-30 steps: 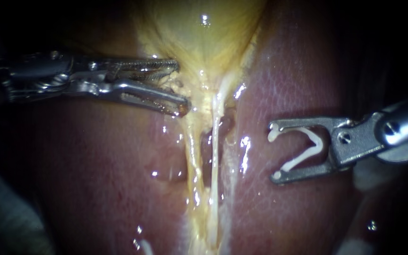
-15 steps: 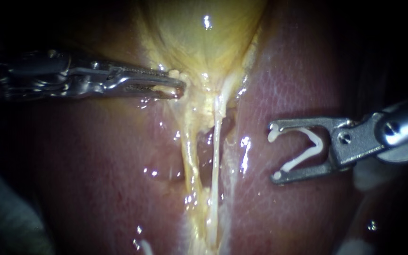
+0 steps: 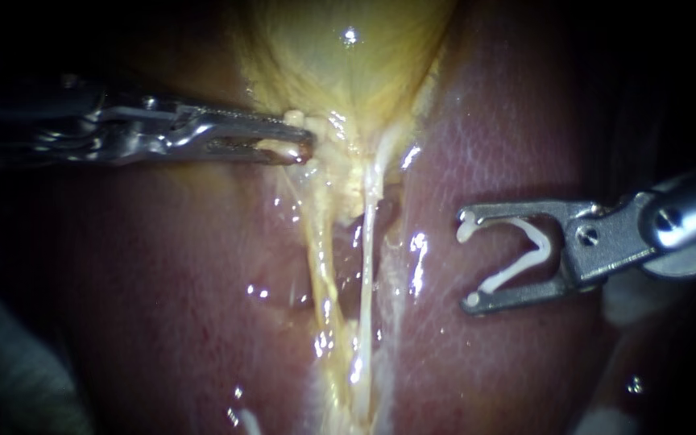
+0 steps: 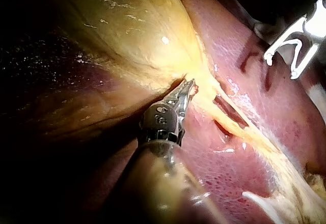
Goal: Grabbing gallbladder
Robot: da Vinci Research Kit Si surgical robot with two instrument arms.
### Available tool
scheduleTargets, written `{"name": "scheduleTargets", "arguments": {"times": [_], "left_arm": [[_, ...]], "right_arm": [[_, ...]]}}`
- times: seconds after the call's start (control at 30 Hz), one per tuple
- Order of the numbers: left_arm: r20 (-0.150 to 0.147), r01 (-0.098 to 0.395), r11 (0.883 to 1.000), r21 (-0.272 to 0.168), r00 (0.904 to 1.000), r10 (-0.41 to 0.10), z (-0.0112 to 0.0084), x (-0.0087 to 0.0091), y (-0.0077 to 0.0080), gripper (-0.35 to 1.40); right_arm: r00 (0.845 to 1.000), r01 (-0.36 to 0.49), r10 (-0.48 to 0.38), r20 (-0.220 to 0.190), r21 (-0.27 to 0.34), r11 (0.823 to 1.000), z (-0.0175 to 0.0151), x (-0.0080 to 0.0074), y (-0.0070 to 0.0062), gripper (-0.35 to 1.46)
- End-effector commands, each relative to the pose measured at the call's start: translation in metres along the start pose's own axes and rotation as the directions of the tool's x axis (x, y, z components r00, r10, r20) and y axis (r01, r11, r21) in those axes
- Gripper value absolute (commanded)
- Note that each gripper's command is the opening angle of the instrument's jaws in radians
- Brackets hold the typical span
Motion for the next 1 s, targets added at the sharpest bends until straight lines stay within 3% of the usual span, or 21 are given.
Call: {"name": "scheduleTargets", "arguments": {"times": [0.03, 0.23, 0.43, 1.0], "left_arm": [[-0.003, 0.001, 1.0, -0.001, 1.0, -0.001, -0.0005, 0.0002, 0.0001, -0.35], [-0.031, 0.012, 1.0, 0.003, 0.9995, -0.012, -0.0043, 0.0016, 0.0005, -0.35], [-0.052, 0.028, 1.0, 0.007, 0.9983, -0.027, -0.0067, 0.0029, 0.0008, -0.35], [-0.059, 0.042, 0.999, 0.021, 0.9974, -0.04, -0.0071, 0.003, 0.0009, -0.35]], "right_arm": [[1.0, 0.0, 0.0, 0.0, 0.0, 1.0, 0.0, 0.0, 0.0, 0.5], [1.0, 0.0, 0.0, 0.0, 0.0, 1.0, 0.0, 0.0, 0.0, 0.5], [1.0, 0.0, 0.0, 0.0, 0.0, 1.0, 0.0, 0.0, 0.0, 0.5], [1.0, -0.001, 0.001, 0.0, 0.0, 1.0, 0.0, 0.0, 0.0001, 0.5]]}}
